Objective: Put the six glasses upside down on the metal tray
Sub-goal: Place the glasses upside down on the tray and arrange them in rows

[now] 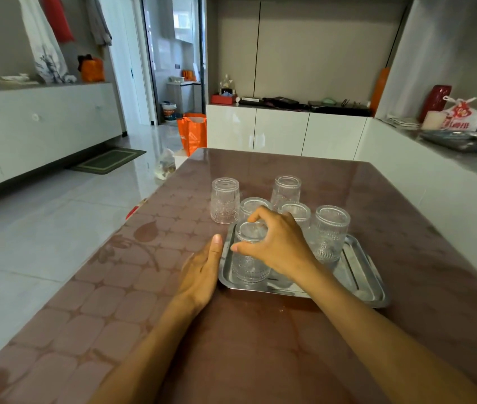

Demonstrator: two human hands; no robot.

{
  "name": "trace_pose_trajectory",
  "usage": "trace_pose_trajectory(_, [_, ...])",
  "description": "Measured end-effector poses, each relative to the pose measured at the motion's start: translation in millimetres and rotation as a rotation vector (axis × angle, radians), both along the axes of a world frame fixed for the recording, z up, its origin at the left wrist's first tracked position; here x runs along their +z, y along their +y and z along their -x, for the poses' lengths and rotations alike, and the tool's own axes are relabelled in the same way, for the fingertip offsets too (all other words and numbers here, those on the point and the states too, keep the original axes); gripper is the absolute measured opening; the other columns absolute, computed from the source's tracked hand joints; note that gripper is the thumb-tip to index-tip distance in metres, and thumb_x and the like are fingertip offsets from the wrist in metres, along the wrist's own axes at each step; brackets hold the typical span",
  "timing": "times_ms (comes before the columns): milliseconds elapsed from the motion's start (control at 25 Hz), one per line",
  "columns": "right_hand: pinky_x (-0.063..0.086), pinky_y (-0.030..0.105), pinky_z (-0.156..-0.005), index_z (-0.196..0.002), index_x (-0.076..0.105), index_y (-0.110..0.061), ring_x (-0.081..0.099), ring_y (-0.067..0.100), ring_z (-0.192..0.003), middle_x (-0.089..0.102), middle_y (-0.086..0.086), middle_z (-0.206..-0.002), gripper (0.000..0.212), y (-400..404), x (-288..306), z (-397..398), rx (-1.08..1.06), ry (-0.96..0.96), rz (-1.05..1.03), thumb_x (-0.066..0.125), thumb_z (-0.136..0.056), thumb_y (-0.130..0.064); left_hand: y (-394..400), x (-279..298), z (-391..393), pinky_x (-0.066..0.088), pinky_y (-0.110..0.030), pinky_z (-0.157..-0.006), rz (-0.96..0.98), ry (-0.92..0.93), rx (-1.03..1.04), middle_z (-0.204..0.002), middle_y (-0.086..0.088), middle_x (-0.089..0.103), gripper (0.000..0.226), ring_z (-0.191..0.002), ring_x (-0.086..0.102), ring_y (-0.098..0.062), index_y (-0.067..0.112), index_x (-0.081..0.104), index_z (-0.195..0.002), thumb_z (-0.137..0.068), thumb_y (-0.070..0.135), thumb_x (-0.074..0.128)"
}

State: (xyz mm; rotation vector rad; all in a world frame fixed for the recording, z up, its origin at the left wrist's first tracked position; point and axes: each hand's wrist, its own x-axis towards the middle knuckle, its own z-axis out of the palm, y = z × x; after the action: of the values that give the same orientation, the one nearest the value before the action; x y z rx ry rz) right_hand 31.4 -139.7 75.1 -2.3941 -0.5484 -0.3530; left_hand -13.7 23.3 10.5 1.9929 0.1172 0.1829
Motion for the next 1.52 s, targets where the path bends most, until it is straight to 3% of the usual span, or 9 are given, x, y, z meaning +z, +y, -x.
trace_pose_trajectory(120, [0.043,0.029,-0.086,-0.114,0.057,-0.025,0.048,0.009,-0.107,0.055,-0.015,-0.107,0.058,-11,-13,15,-0.035,-0.089,-0.171,0.067,-0.074,-0.066,4,5,0,0.040,-0.022,-0.100,0.219,0.031,-0.010,-0.111,0.031,0.068,0.048,-0.106,0.059,0.012,0.050,0.062,-0.116,-0.092,0.071,0.027])
trace_pose_trajectory(240, [0.044,0.030,-0.087,-0.110,0.057,-0.023,0.051,0.005,-0.103,0.059,-0.010,-0.110,0.041,-35,-43,44,-0.053,-0.295,-0.289,0.051,-0.090,-0.059,22,20,-24,0.049,-0.027,-0.091,0.305,0.009,0.162,-0.128,-0.001,0.065,0.035,-0.112,0.062,-0.016,0.024,0.059,-0.128,-0.095,0.035,0.059])
trace_pose_trajectory(320, [0.045,0.034,-0.090,-0.111,0.061,-0.015,0.053,0.014,-0.106,0.063,-0.001,-0.114,0.040,-46,-61,51,-0.063,-0.375,-0.174,0.052,-0.092,-0.049,30,40,-60,0.049,-0.024,-0.079,0.145,-0.021,0.219,-0.126,-0.008,0.063,0.043,-0.103,0.062,-0.020,0.015,0.055,-0.132,-0.091,0.021,0.067])
trace_pose_trajectory(520, [0.044,0.043,-0.094,-0.128,0.048,-0.020,0.052,0.020,-0.115,0.058,0.001,-0.127,0.039,-52,-70,45,-0.071,-0.371,-0.261,0.050,-0.092,-0.035,10,70,-150,0.046,-0.046,-0.108,-0.253,-0.012,0.194,-0.149,-0.013,0.049,0.082,-0.134,0.049,-0.034,0.014,0.037,-0.148,-0.078,0.019,0.080])
trace_pose_trajectory(720, [0.041,0.039,-0.096,-0.132,0.046,-0.021,0.050,0.016,-0.118,0.054,-0.004,-0.130,0.043,-54,-75,39,-0.092,-0.371,-0.266,0.048,-0.095,-0.042,13,57,-189,0.050,-0.046,-0.101,-0.133,0.078,0.239,-0.130,-0.014,0.063,0.082,-0.119,0.060,-0.033,0.006,0.051,-0.135,-0.065,0.022,0.090])
trace_pose_trajectory(920, [0.043,0.040,-0.094,-0.130,0.050,-0.017,0.052,0.016,-0.116,0.056,-0.003,-0.128,0.044,-57,-68,43,-0.092,-0.322,-0.368,0.050,-0.094,-0.043,7,75,-152,0.045,-0.030,-0.079,0.079,-0.098,0.372,-0.110,0.001,0.054,0.078,-0.105,0.058,-0.023,0.012,0.048,-0.129,-0.064,0.019,0.090])
trace_pose_trajectory(1200, [0.046,0.040,-0.101,-0.142,0.034,-0.021,0.053,0.024,-0.123,0.047,0.004,-0.139,0.072,-60,-26,61,-0.055,-0.508,-0.409,0.073,-0.082,-0.018,-18,148,-10,0.043,0.001,-0.083,-0.190,-0.617,0.003,-0.107,0.030,0.058,0.072,-0.101,0.056,0.015,0.035,0.050,-0.118,-0.057,0.041,0.087])
trace_pose_trajectory(1400, [0.044,0.024,-0.092,-0.141,0.031,-0.020,0.056,0.026,-0.115,0.054,0.011,-0.132,0.091,-52,20,70,-0.028,-0.578,-0.196,0.082,-0.066,-0.016,-75,135,46,0.052,-0.041,-0.091,-0.314,-0.661,-0.202,-0.111,0.018,0.064,0.070,-0.106,0.059,-0.013,0.030,0.054,-0.122,-0.058,0.040,0.081])
trace_pose_trajectory(1520, [0.044,0.015,-0.081,-0.131,0.041,-0.025,0.059,0.018,-0.103,0.059,0.001,-0.123,0.075,-67,18,68,-0.099,-0.531,-0.257,0.082,-0.068,-0.033,-75,122,41,0.051,-0.032,-0.101,-0.163,-0.576,-0.274,-0.124,0.012,0.063,0.064,-0.117,0.058,-0.010,0.033,0.050,-0.132,-0.074,0.033,0.077])
